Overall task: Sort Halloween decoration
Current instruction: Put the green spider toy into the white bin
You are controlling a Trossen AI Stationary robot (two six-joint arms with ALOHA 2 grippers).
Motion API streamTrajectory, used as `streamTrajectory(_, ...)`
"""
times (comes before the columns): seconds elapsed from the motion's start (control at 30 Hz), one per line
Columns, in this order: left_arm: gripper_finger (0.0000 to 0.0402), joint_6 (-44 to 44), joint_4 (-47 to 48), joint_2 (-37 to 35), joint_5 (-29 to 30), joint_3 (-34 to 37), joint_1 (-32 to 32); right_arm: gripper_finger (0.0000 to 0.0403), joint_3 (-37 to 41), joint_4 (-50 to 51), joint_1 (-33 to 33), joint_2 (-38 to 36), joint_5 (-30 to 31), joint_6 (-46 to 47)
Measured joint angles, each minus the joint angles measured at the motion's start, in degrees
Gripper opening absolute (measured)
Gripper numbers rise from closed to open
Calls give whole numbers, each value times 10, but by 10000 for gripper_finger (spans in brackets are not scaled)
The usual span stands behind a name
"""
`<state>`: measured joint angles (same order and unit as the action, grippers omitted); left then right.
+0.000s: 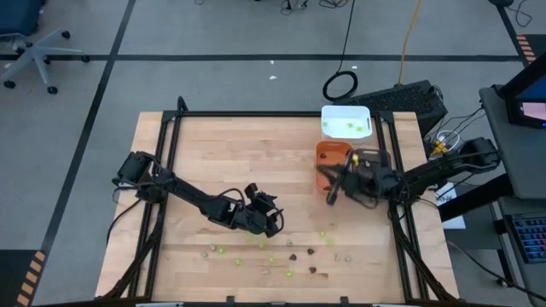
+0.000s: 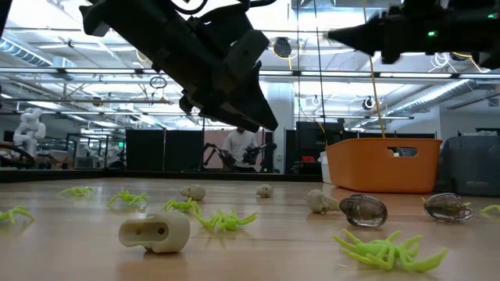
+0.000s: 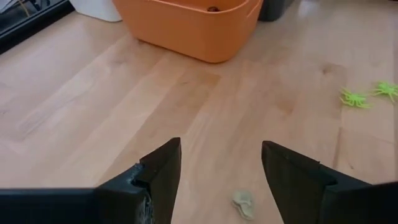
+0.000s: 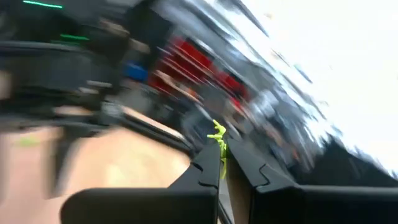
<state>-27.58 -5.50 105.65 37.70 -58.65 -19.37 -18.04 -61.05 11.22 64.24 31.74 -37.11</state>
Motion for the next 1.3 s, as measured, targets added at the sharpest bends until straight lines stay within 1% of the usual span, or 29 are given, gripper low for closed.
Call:
streamTrajectory(0.07, 223, 3, 0, 0, 0, 0, 2, 0, 0, 23, -26, -19, 28, 24)
streamTrajectory(0.17, 223, 20, 0, 0, 0, 0, 3, 0, -22, 109, -80, -55, 65, 45)
streamTrajectory(0.23, 223, 30, 0, 0, 0, 0, 3, 0, -50, 195, -128, -77, 72, 60)
streamTrajectory(0.3, 223, 40, 0, 0, 0, 0, 3, 0, -89, 301, -180, -90, 71, 88)
streamTrajectory(0.37, 223, 41, 0, 0, 0, 0, 3, 0, -134, 412, -234, -93, 65, 111)
streamTrajectory(0.43, 223, 41, 1, 0, 0, 0, 3, 0, -178, 508, -292, -87, 43, 135)
streamTrajectory(0.5, 223, 41, 1, 0, -1, 0, 2, 0, -213, 582, -348, -72, 6, 156)
streamTrajectory(0.57, 223, 41, 1, 0, -1, 0, 2, 0, -237, 633, -399, -54, -35, 168)
streamTrajectory(0.73, 223, 39, 2, 0, -11, 0, -5, 0, -248, 670, -508, 0, -116, 179)
streamTrajectory(0.87, 223, 24, 1, 0, -15, 0, -14, 0, -248, 695, -573, 60, -194, 208)
streamTrajectory(0.93, 223, 18, 0, 0, -16, 0, -19, 0, -247, 695, -594, 92, -213, 217)
streamTrajectory(1.03, 223, 9, 0, 0, -16, 0, -25, 3, -247, 692, -615, 131, -213, 241)
streamTrajectory(1.13, 223, 9, 0, 0, -16, 0, -29, 27, -247, 694, -626, 151, -213, 267)
streamTrajectory(1.23, 223, -2, 0, 0, -16, 0, -33, 70, -247, 693, -626, 147, -212, 270)
streamTrajectory(1.3, 223, -6, 0, 0, -16, 0, -33, 103, -247, 697, -625, 132, -212, 275)
